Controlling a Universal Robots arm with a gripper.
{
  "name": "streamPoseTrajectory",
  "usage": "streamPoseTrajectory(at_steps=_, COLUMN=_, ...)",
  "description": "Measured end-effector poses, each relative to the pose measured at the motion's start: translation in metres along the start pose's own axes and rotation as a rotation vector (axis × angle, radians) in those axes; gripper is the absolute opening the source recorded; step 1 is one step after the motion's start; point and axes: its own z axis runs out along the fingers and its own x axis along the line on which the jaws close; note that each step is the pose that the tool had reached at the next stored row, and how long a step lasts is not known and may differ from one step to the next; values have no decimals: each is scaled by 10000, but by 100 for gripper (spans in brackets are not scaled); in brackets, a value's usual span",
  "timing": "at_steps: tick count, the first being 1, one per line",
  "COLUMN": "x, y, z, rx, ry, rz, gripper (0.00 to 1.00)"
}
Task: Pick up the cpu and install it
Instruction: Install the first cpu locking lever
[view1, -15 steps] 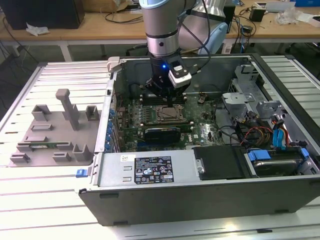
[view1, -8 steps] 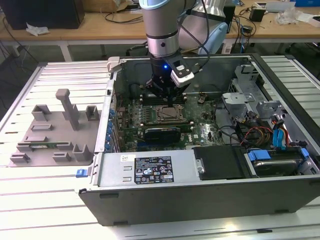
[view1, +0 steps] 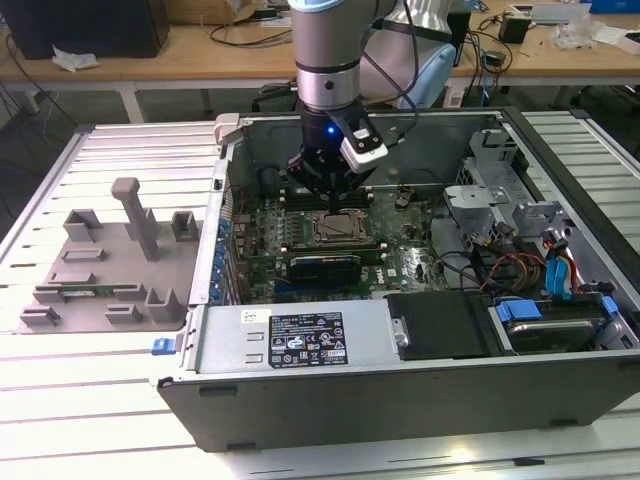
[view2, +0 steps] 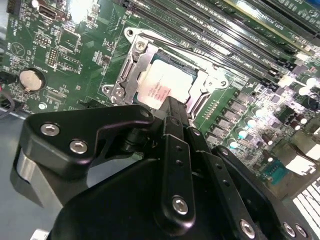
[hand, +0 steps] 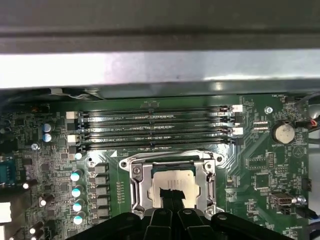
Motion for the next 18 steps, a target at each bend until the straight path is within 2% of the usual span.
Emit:
streamPoseTrajectory(at_steps=1, x=-2, y=-1, z=-21, rx=0, ry=0, rz=-1, gripper=11)
streamPoseTrajectory(at_steps=8, x=-51, y=2, z=-30, rx=-1, ry=-1, rz=-2, gripper=11)
streamPoseTrajectory(at_steps=18, x=-55, y=1, z=-32, rx=0, ry=0, rz=-1, gripper=11)
